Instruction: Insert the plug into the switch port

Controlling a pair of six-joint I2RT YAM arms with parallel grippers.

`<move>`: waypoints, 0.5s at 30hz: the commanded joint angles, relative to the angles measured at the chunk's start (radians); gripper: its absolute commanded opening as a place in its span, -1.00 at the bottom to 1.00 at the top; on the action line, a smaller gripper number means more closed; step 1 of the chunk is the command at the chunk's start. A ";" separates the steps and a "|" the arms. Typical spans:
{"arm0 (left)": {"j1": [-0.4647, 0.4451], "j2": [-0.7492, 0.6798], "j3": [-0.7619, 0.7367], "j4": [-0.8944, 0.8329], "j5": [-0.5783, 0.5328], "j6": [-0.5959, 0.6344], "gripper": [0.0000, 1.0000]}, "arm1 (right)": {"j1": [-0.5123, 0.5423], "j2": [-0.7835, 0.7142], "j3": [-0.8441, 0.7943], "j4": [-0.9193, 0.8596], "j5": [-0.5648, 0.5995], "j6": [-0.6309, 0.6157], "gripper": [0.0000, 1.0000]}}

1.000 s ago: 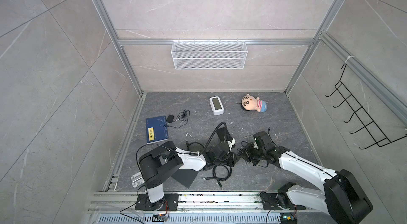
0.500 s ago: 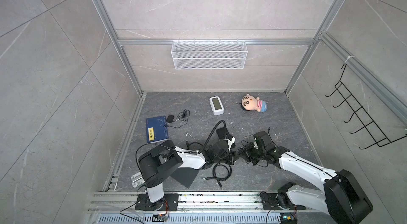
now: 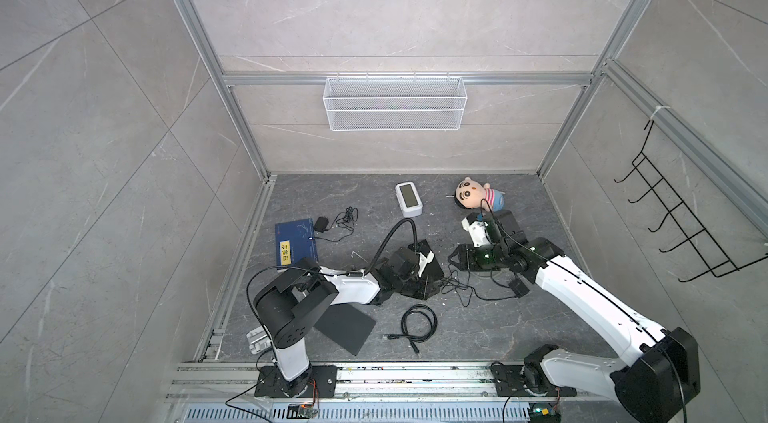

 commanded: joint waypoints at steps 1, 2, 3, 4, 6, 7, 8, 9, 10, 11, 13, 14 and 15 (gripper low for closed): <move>0.022 -0.005 0.096 -0.100 0.186 0.103 -0.95 | 0.025 0.042 -0.025 -0.161 -0.060 -0.604 -0.02; 0.024 0.001 0.117 -0.129 0.208 0.125 -0.95 | 0.027 0.039 -0.052 -0.138 -0.046 -0.696 -0.10; 0.026 0.008 0.132 -0.148 0.237 0.148 -0.95 | 0.028 0.030 -0.081 -0.114 -0.048 -0.779 -0.19; 0.031 0.015 0.144 -0.163 0.258 0.164 -0.95 | 0.027 0.020 -0.100 -0.109 -0.070 -0.843 -0.25; 0.051 0.030 0.156 -0.179 0.312 0.190 -0.95 | 0.028 -0.021 -0.147 -0.087 -0.110 -0.920 -0.34; 0.061 0.035 0.152 -0.172 0.329 0.191 -0.95 | 0.028 -0.043 -0.174 -0.070 -0.114 -0.937 -0.35; 0.070 0.038 0.142 -0.155 0.350 0.192 -0.95 | 0.033 -0.069 -0.204 -0.044 -0.106 -0.945 -0.34; 0.079 0.041 0.133 -0.136 0.372 0.192 -0.95 | 0.040 -0.094 -0.235 -0.003 -0.068 -0.944 -0.30; 0.084 0.045 0.128 -0.125 0.391 0.192 -0.95 | 0.047 -0.111 -0.254 0.034 -0.033 -0.942 -0.30; 0.087 0.051 0.127 -0.117 0.413 0.196 -0.95 | 0.053 -0.124 -0.266 0.060 -0.010 -0.951 -0.29; 0.087 0.059 0.135 -0.122 0.449 0.211 -0.94 | 0.064 -0.130 -0.278 0.117 0.049 -0.956 -0.29; 0.087 0.063 0.138 -0.128 0.462 0.219 -0.94 | 0.075 -0.132 -0.284 0.148 0.065 -0.963 -0.29; 0.087 0.064 0.141 -0.135 0.468 0.228 -0.94 | 0.084 -0.134 -0.292 0.183 0.078 -0.966 -0.29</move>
